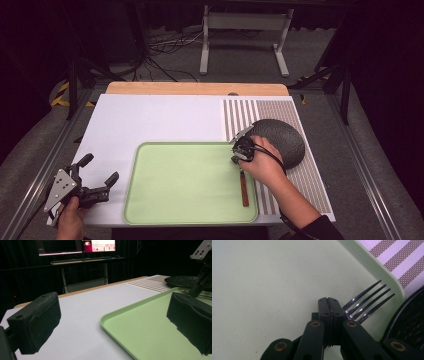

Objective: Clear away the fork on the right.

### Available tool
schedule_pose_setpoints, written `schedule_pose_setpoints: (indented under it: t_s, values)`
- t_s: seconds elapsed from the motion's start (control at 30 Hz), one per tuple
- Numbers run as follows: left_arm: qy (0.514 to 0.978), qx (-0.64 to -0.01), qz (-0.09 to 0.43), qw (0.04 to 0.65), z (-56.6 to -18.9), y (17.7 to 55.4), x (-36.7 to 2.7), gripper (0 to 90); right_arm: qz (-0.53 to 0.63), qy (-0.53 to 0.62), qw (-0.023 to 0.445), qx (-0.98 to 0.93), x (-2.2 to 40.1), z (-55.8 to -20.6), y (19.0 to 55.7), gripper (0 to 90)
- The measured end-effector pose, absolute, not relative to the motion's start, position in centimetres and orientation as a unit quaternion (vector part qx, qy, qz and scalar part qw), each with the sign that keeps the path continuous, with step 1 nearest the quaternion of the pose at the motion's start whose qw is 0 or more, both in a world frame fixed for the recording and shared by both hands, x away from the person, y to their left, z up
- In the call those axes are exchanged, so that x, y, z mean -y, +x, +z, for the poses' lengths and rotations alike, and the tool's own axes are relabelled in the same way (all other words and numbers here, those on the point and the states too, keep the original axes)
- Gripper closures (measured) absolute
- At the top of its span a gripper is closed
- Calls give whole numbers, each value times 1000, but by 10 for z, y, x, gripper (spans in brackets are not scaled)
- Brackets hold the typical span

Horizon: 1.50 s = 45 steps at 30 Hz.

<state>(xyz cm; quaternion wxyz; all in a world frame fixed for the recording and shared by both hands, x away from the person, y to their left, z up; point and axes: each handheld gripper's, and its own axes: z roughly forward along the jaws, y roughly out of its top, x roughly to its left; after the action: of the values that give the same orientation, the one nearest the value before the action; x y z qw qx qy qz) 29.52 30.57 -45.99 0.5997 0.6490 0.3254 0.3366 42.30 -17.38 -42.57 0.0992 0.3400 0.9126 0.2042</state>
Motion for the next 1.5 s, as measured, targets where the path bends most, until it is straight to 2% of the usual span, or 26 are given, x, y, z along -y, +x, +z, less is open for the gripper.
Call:
schedule_pose_setpoints:
  t_s: [0.27, 0.37, 0.43, 0.5, 0.57, 0.63, 0.67, 0.73, 0.97, 1.5]
  values:
    - [650, -325, 337, 599, -460, 296, -306, 0, 216, 335, 103, -911, 174, -422, 421, 887]
    - [650, -325, 337, 599, -460, 295, -306, 0, 228, 332, 109, -909, 174, -416, 420, 851]
    - [650, -325, 337, 599, -460, 295, -306, 0, 238, 328, 113, -907, 175, -412, 419, 793]
    - [649, -326, 337, 599, -460, 295, -306, 0, 257, 328, 107, -903, 175, -408, 417, 646]
    - [650, -326, 336, 599, -460, 295, -306, 0, 296, 328, 106, -891, 176, -407, 417, 391]
    - [650, -326, 337, 599, -460, 295, -306, 0, 322, 319, 111, -884, 177, -405, 416, 230]
    - [650, -326, 337, 599, -460, 295, -306, 0, 322, 319, 111, -884, 177, -405, 416, 230]
    - [650, -325, 337, 599, -460, 295, -306, 0, 332, 301, 126, -885, 178, -399, 414, 164]
    - [649, -325, 337, 599, -460, 295, -305, 0, 365, 274, 137, -879, 183, -388, 406, 126]
    - [649, -326, 337, 599, -460, 295, -305, 0, 460, 241, 166, -838, 219, -369, 384, 120]
